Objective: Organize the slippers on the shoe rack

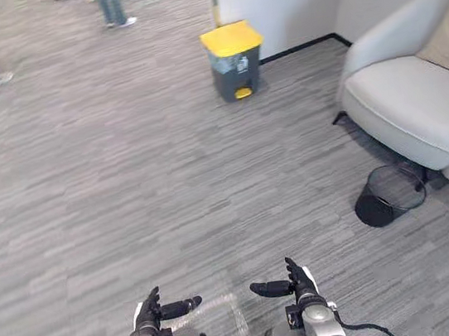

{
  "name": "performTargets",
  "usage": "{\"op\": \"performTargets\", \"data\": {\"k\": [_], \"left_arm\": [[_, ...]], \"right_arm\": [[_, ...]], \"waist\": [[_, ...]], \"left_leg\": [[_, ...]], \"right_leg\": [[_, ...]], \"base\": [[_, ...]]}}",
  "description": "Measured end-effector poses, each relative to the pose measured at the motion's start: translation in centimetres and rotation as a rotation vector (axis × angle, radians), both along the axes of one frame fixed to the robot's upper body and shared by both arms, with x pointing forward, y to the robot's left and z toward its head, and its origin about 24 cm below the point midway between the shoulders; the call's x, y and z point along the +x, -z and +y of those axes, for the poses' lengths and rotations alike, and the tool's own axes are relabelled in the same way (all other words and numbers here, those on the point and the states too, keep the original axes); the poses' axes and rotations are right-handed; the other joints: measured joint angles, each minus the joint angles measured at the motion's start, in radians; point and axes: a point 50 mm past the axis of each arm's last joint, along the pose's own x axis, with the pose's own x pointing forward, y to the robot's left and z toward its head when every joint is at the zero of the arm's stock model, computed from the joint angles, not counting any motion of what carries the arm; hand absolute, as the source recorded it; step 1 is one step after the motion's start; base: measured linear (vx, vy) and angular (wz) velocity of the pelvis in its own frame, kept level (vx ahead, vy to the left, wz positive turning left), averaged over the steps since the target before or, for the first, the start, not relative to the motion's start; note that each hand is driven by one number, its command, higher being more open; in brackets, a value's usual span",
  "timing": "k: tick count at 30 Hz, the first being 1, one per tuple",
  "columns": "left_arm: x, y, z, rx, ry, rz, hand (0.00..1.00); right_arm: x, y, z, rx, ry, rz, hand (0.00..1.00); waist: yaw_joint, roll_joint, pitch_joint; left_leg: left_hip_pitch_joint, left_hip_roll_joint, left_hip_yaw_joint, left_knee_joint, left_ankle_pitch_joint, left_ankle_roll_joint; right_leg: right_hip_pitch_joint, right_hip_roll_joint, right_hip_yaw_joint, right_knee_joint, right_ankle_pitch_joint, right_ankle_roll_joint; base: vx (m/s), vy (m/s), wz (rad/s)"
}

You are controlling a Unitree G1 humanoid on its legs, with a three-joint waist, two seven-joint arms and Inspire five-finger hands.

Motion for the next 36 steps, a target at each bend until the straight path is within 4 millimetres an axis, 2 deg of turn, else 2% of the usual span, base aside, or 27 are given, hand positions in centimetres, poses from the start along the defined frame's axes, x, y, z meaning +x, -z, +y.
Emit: {"op": "performTargets", "data": {"k": [1,2,3,4,5,7,8,9,11,13,14,15,16,17,20,23,25,26,27,28,29,30,32,33,34,35,36], "left_arm": [[0.0,0.0,0.0,0.003,0.004,0.001,1.0],[-0.1,0.1,-0.1,0.008,0.018,0.005,1.0],[-0.3,0.2,-0.5,0.005,0.033,0.017,1.0],[-0.1,0.2,-0.2,0.013,0.054,0.025,1.0],[-0.2,0.2,0.2,0.028,0.063,0.031,1.0],[-0.3,0.2,0.7,0.044,0.072,0.037,1.0],[-0.4,0.2,0.9,0.055,0.095,0.044,1.0],[-0.4,0.2,0.9,0.055,0.099,0.045,1.0],[-0.5,0.3,0.8,0.052,0.104,0.054,1.0],[-0.7,0.5,0.7,0.049,0.101,0.064,1.0],[-0.8,0.5,0.6,0.048,0.099,0.067,1.0],[-0.8,0.5,0.6,0.047,0.097,0.067,1.0],[-0.8,0.5,0.5,0.044,0.097,0.069,1.0],[-0.7,0.6,0.1,0.04,0.123,0.077,1.0],[-0.6,0.7,-0.5,0.022,0.142,0.073,1.0],[-0.5,0.6,-0.4,0.02,0.141,0.07,1.0],[-0.2,0.5,-0.3,0.017,0.131,0.061,1.0],[0.1,0.4,-0.4,0.014,0.13,0.053,1.0],[0.3,0.3,-0.6,0.009,0.122,0.041,1.0],[0.4,0.3,-0.6,0.006,0.116,0.038,1.0],[0.4,0.3,-0.8,0.001,0.113,0.036,1.0],[0.4,0.3,-0.8,0.0,0.112,0.033,1.0],[0.6,0.2,-0.7,0.004,0.109,0.027,1.0],[0.7,0.1,-0.6,0.007,0.104,0.02,1.0],[0.5,0.2,-0.9,0.002,0.1,0.022,1.0],[0.3,0.3,-1.3,-0.012,0.096,0.026,1.0],[0.5,0.2,-1.3,-0.012,0.098,0.022,1.0]], "right_arm": [[0.0,0.0,0.0,0.001,0.009,0.001,1.0],[-0.2,0.1,-0.2,-0.002,0.016,0.01,1.0],[-0.2,0.1,-0.6,-0.014,0.016,0.013,1.0],[-0.1,0.2,-0.8,-0.02,0.015,0.025,1.0],[-0.5,0.4,-0.4,-0.009,0.016,0.037,1.0],[-0.9,0.6,0.0,0.004,0.017,0.047,1.0],[-1.1,0.7,0.3,0.012,0.015,0.055,1.0],[-1.2,0.7,0.3,0.013,0.014,0.059,1.0],[-1.0,0.8,0.5,0.018,0.004,0.065,1.0],[-0.7,0.7,0.7,0.013,-0.019,0.06,1.0],[-0.4,0.6,0.9,0.008,-0.047,0.052,1.0],[0.0,0.5,1.1,0.008,-0.062,0.044,1.0],[0.1,0.5,1.4,0.006,-0.081,0.043,1.0],[0.4,0.4,1.1,-0.003,-0.087,0.04,1.0],[0.3,0.5,0.6,-0.018,-0.086,0.046,1.0],[-0.1,0.7,0.4,-0.028,-0.085,0.063,1.0],[-0.3,0.7,0.1,-0.034,-0.082,0.067,1.0],[-0.3,0.7,-0.1,-0.042,-0.077,0.068,1.0],[-0.3,0.7,-0.4,-0.049,-0.073,0.064,1.0],[-0.3,0.7,-0.5,-0.047,-0.068,0.065,1.0],[-0.4,0.7,-0.8,-0.053,-0.06,0.066,1.0],[-0.5,0.7,-1.3,-0.058,-0.029,0.07,1.0],[-0.6,0.7,-1.9,-0.064,0.016,0.071,1.0],[-0.7,0.7,-2.1,-0.061,0.039,0.074,1.0],[-1.1,0.8,-2.8,-0.077,0.045,0.082,1.0],[-1.2,0.8,-3.3,-0.09,0.047,0.086,1.0],[-1.4,0.8,-3.4,-0.09,0.053,0.091,1.0]], "waist": [[0.0,-0.002,-0.001],[0.0,0.006,-0.005],[-0.002,0.026,-0.011],[-0.002,0.015,-0.01],[-0.002,-0.016,-0.02],[-0.002,-0.037,-0.031],[-0.003,-0.052,-0.041],[-0.002,-0.052,-0.04],[-0.001,-0.051,-0.039],[0.0,-0.04,-0.037],[0.0,-0.023,-0.031],[0.001,-0.019,-0.029],[0.003,-0.016,-0.027],[-0.007,-0.005,-0.029],[-0.003,0.013,-0.024],[0.001,0.012,-0.021],[0.005,0.014,-0.016],[0.011,0.018,-0.011],[0.018,0.034,-0.002],[0.025,0.037,-0.001],[0.03,0.037,-0.001],[0.032,0.038,0.002],[0.032,0.027,0.01],[0.033,0.024,0.013],[0.041,0.047,0.002],[0.044,0.071,0.0],[0.045,0.053,0.002]], "left_leg": [[0.001,-0.021,-0.059,-0.067,0.005,-0.005],[0.006,-0.046,-0.153,-0.192,0.058,-0.007],[0.006,-0.037,-0.19,-0.252,0.153,0.0],[0.023,-0.046,-0.151,-0.23,0.182,-0.001],[0.054,-0.061,-0.107,-0.264,0.176,0.018],[0.077,-0.08,-0.066,-0.293,0.178,0.035],[0.1,-0.092,-0.022,-0.317,0.178,0.054],[0.105,-0.093,-0.013,-0.322,0.177,0.057],[0.148,-0.096,0.059,-0.367,0.18,0.075],[0.178,-0.085,0.118,-0.403,0.186,0.084],[0.193,-0.07,0.167,-0.424,0.188,0.087],[0.203,-0.064,0.196,-0.435,0.19,0.089],[0.216,-0.062,0.229,-0.448,0.191,0.086],[0.223,-0.051,0.25,-0.457,0.194,0.082],[0.24,-0.031,0.258,-0.458,0.194,0.071],[0.233,0.019,0.258,-0.377,0.162,0.033],[0.172,0.07,0.257,-0.197,0.118,0.009],[0.125,0.102,0.252,-0.064,0.114,0.014],[0.087,0.13,0.235,0.059,0.119,0.024],[0.068,0.131,0.213,0.095,0.123,0.035],[0.065,0.116,0.176,0.101,0.092,0.032],[0.063,0.073,0.111,0.061,0.044,0.03],[0.051,0.0,0.033,-0.035,0.015,0.035],[0.043,-0.036,-0.015,-0.104,0.017,0.034],[0.049,-0.051,-0.088,-0.245,0.082,0.023],[0.051,-0.042,-0.092,-0.245,0.165,0.046],[0.068,-0.055,-0.067,-0.247,0.157,0.053]], "right_leg": [[0.0,-0.004,0.026,0.0,-0.001,0.011],[-0.001,-0.004,0.069,0.0,-0.009,0.036],[0.0,0.009,0.101,0.0,-0.023,0.062],[0.014,-0.007,0.15,0.008,-0.037,0.093],[0.013,-0.036,0.174,0.009,-0.039,0.102],[0.006,-0.063,0.2,0.008,-0.042,0.111],[-0.005,-0.083,0.227,0.006,-0.028,0.135],[-0.006,-0.085,0.229,0.006,-0.025,0.141],[-0.028,-0.101,0.222,0.016,-0.006,0.166],[-0.055,-0.111,0.128,0.031,0.012,0.163],[-0.077,-0.131,-0.035,0.034,0.027,0.152],[-0.087,-0.149,-0.149,0.034,0.027,0.144],[-0.093,-0.177,-0.31,0.028,0.024,0.121],[-0.086,-0.175,-0.37,0.013,0.043,0.114],[-0.047,-0.128,-0.352,-0.062,0.072,0.103],[0.018,-0.076,-0.346,-0.156,0.103,0.087],[0.046,-0.043,-0.319,-0.195,0.112,0.078],[0.057,-0.027,-0.287,-0.205,0.114,0.072],[0.068,-0.009,-0.242,-0.204,0.115,0.06],[0.068,-0.006,-0.221,-0.202,0.114,0.056],[0.067,-0.008,-0.192,-0.2,0.113,0.054],[0.064,-0.019,-0.149,-0.195,0.113,0.053],[0.063,-0.042,-0.092,-0.196,0.11,0.051],[0.06,-0.053,-0.066,-0.195,0.109,0.061],[0.042,-0.041,-0.025,-0.186,0.104,0.082],[0.041,-0.024,-0.003,-0.184,0.103,0.099],[0.053,-0.041,0.01,-0.187,0.103,0.108]], "base": [[0.23,0.249,-1.31],[0.24,0.294,-1.13],[0.3,0.389,-1.37],[0.28,0.388,-1.18],[0.21,0.312,-0.95],[0.15,0.247,-0.68],[0.12,0.215,-0.68],[0.09,0.185,-0.84],[0.06,0.143,-0.87],[0.03,0.061,-0.94],[0.01,0.018,-0.95],[0.02,0.011,-1.18],[0.03,-0.024,-0.92],[0.05,-0.046,-0.7],[0.06,-0.076,-0.23],[0.04,-0.104,-0.14],[0.02,-0.132,-0.4],[0.04,-0.078,-0.83],[0.03,-0.039,-0.9],[0.08,0.011,-0.89],[0.07,0.045,-0.94],[0.12,0.126,-0.97],[0.07,0.111,-0.9],[0.06,0.168,-1.06],[0.11,0.253,-1.02],[0.14,0.258,-0.92],[0.16,0.212,-0.52]]}}
